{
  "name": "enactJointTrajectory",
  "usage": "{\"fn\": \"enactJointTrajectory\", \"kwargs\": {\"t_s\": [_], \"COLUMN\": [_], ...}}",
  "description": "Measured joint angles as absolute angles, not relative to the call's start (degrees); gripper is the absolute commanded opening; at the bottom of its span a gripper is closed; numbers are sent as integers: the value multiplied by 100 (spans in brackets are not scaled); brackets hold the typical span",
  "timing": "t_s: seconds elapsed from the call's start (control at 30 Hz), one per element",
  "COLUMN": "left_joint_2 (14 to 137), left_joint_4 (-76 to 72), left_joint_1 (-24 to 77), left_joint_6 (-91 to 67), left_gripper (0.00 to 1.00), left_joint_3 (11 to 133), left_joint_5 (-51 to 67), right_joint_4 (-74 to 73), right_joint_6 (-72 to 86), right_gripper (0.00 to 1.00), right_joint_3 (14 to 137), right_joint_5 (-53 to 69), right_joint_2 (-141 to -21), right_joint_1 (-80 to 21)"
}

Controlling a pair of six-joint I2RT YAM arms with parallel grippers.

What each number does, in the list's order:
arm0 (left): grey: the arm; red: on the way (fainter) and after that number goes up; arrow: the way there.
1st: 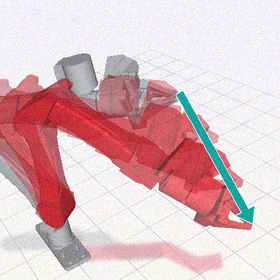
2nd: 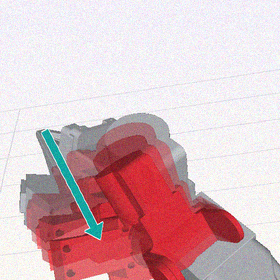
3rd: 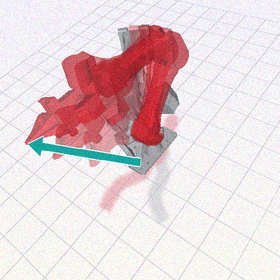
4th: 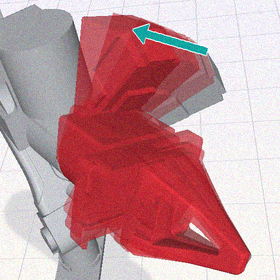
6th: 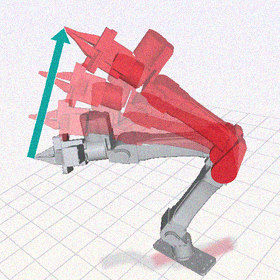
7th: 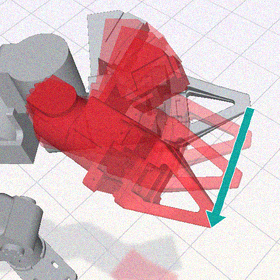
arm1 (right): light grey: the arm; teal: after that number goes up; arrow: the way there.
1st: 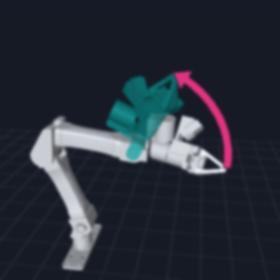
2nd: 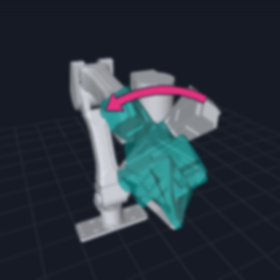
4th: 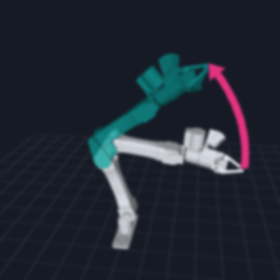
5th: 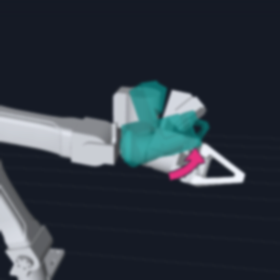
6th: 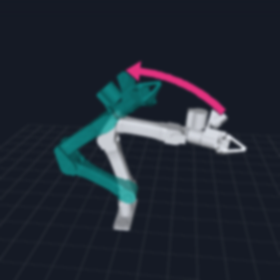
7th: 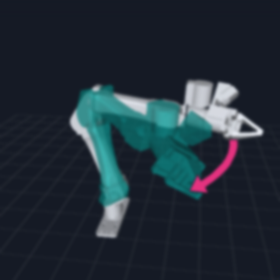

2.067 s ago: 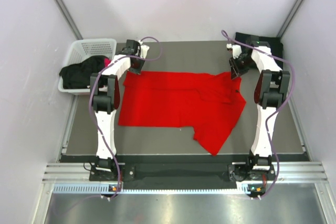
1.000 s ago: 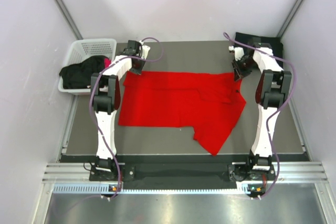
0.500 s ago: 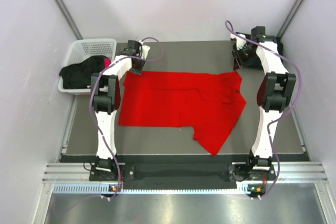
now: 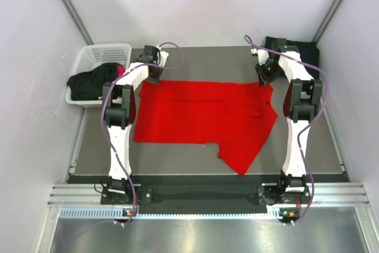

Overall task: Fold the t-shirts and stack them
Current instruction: Fold the tshirt

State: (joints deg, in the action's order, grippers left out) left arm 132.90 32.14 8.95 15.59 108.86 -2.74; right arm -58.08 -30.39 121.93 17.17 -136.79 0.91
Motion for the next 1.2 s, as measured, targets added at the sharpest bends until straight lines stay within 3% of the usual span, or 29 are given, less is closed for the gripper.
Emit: {"fn": "enactJointTrajectory", "kwargs": {"t_s": [0.23, 0.73, 1.2], "left_joint_2": [13303, 13570, 13592], "left_joint_4": [3210, 3210, 2969], "left_joint_1": [880, 869, 666], "left_joint_6": [1579, 1625, 1634], "left_gripper": [0, 0, 0], "left_joint_3": [10884, 11277, 11225], "left_joint_5": [-370, -648, -1122], "right_joint_4": [-5728, -5756, -5378], "right_joint_6": [-3041, -3037, -3020], "right_gripper": [26, 25, 24], "right_joint_3": [12206, 13408, 13439], "right_joint_5": [1503, 1031, 906], "right_joint_2": [-13802, -14510, -14534], "right_joint_1": [75, -381, -357]}}
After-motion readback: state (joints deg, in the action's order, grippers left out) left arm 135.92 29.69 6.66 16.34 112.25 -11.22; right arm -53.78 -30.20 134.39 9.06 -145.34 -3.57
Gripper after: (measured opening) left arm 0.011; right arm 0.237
